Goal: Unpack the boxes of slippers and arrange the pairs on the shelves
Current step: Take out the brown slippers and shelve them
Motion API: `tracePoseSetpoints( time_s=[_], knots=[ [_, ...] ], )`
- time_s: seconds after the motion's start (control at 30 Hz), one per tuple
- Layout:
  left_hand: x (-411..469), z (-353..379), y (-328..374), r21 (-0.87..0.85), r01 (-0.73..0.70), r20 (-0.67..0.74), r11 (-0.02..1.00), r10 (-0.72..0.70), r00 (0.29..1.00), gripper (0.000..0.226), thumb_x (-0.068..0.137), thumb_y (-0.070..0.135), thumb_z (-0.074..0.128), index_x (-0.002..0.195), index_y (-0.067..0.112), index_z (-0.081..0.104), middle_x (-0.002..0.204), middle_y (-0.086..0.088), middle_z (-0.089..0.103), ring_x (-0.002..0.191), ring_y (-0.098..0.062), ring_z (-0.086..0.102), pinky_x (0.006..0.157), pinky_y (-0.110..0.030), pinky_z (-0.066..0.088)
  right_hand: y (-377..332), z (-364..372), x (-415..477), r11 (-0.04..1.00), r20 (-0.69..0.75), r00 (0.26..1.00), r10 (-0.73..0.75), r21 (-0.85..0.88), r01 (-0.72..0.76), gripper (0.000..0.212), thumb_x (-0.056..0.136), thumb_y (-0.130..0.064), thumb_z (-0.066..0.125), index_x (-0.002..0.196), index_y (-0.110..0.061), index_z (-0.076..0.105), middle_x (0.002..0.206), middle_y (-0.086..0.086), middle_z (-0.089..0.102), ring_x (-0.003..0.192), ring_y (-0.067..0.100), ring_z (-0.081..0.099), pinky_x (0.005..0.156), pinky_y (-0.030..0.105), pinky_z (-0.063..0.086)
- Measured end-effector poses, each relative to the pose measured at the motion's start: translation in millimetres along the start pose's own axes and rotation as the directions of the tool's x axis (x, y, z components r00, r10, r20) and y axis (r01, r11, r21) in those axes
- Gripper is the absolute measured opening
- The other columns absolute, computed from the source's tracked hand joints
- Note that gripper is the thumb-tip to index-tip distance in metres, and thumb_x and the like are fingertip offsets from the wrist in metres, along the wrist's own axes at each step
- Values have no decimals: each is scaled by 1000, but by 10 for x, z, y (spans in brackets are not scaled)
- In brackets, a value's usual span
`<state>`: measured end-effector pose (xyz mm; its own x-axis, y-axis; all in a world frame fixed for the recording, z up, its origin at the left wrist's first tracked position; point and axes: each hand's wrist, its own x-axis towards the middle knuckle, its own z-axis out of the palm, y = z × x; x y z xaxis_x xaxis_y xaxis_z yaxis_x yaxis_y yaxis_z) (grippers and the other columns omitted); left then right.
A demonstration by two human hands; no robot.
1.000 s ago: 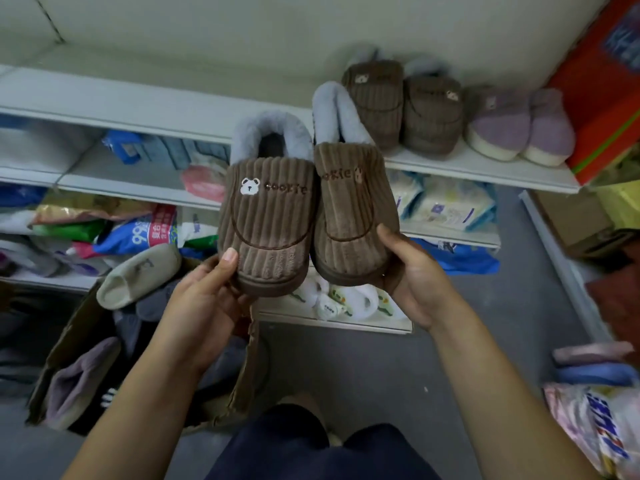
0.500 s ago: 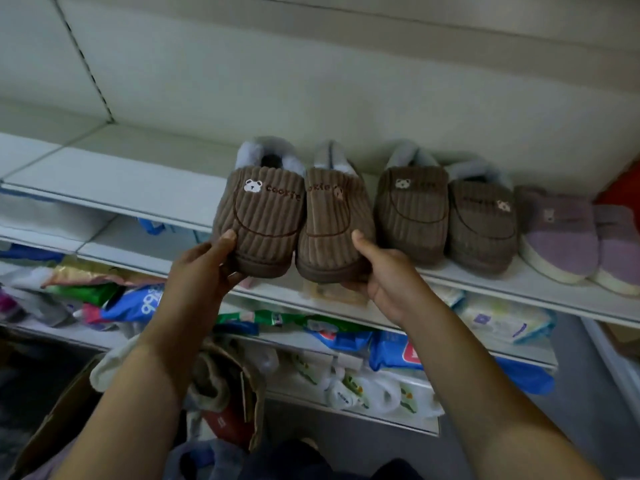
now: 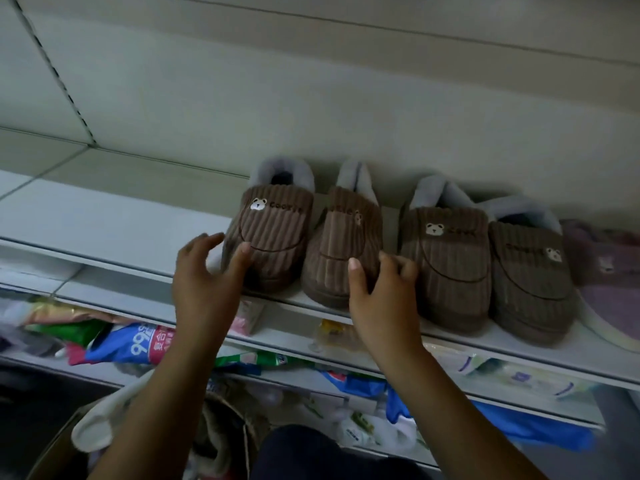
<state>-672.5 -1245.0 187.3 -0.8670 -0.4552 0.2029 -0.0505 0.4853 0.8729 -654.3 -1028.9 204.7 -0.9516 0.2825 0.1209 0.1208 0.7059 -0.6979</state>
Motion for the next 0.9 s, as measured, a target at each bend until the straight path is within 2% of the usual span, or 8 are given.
tracePoseSetpoints(
  time_s=[0.1, 0.2, 0.27, 0.33, 0.43, 0.6, 0.73, 0.9],
  knots=[
    [-68, 44, -27, 31, -115, 203, 993, 106, 974, 81, 79, 51, 80, 146, 18, 49, 142, 2, 49, 128, -15, 48, 106, -32, 41, -97, 79, -45, 995, 32, 996, -81, -57, 82, 88, 91, -67, 47, 157, -14, 23, 161, 9, 20, 148, 27, 21, 114, 38, 32],
    [-38, 65, -61, 108, -193, 228, 975, 165, 960, 88, 77, 43, 83, 151, 19, 42, 149, -2, 48, 133, -15, 46, 105, -29, 39, -126, 211, -4, 993, 102, 993, -63, -91, 72, 100, 88, -72, 46, 160, -14, 8, 167, 8, 2, 153, 27, 3, 122, 40, 16],
    [6, 62, -24, 90, -220, 245, 971, 192, 950, 85, 78, 41, 83, 150, 20, 43, 148, 0, 50, 127, -5, 44, 100, -23, 38, -94, 295, 15, 988, 91, 994, -65, -134, 77, 99, 90, -71, 44, 160, -13, 4, 168, 10, -5, 154, 28, -3, 123, 41, 12],
    [49, 72, 17, 69, -239, 272, 968, 213, 939, 82, 80, 39, 82, 150, 21, 43, 146, 1, 51, 122, -2, 43, 98, -21, 36, -69, 341, 30, 987, 72, 995, -63, -143, 73, 97, 92, -68, 44, 160, -12, 4, 167, 11, -6, 154, 29, -4, 124, 43, 13],
    [110, 107, 21, 51, -249, 305, 967, 222, 926, 82, 80, 42, 80, 150, 22, 43, 146, 1, 52, 128, -13, 49, 100, -25, 39, -54, 348, 62, 987, 52, 997, -59, -146, 65, 94, 94, -65, 44, 160, -11, 6, 167, 12, -3, 154, 30, -1, 124, 44, 17],
    [114, 135, -24, 75, -253, 306, 965, 219, 926, 83, 81, 46, 78, 151, 21, 41, 148, -1, 50, 132, -17, 48, 102, -28, 40, -43, 344, 38, 982, 43, 997, -65, -173, 72, 96, 92, -69, 40, 160, -11, 6, 168, 13, -1, 154, 31, 2, 124, 45, 20],
    [58, 131, -19, 123, -271, 300, 955, 225, 927, 83, 85, 51, 73, 153, 19, 38, 150, -6, 48, 135, -23, 46, 106, -34, 39, -40, 254, 3, 977, 97, 993, -71, -196, 89, 97, 92, -73, 37, 160, -14, 2, 168, 11, -6, 154, 31, 0, 123, 44, 16],
    [-127, 68, 51, 211, -300, 253, 930, 244, 936, 75, 87, 51, 71, 146, 12, 47, 151, -11, 48, 137, -30, 45, 108, -41, 41, 49, -4, -95, 955, 164, 974, -155, -229, 191, 92, 92, -71, 42, 160, -18, 9, 168, 6, 1, 154, 27, 6, 121, 42, 20]
  ],
)
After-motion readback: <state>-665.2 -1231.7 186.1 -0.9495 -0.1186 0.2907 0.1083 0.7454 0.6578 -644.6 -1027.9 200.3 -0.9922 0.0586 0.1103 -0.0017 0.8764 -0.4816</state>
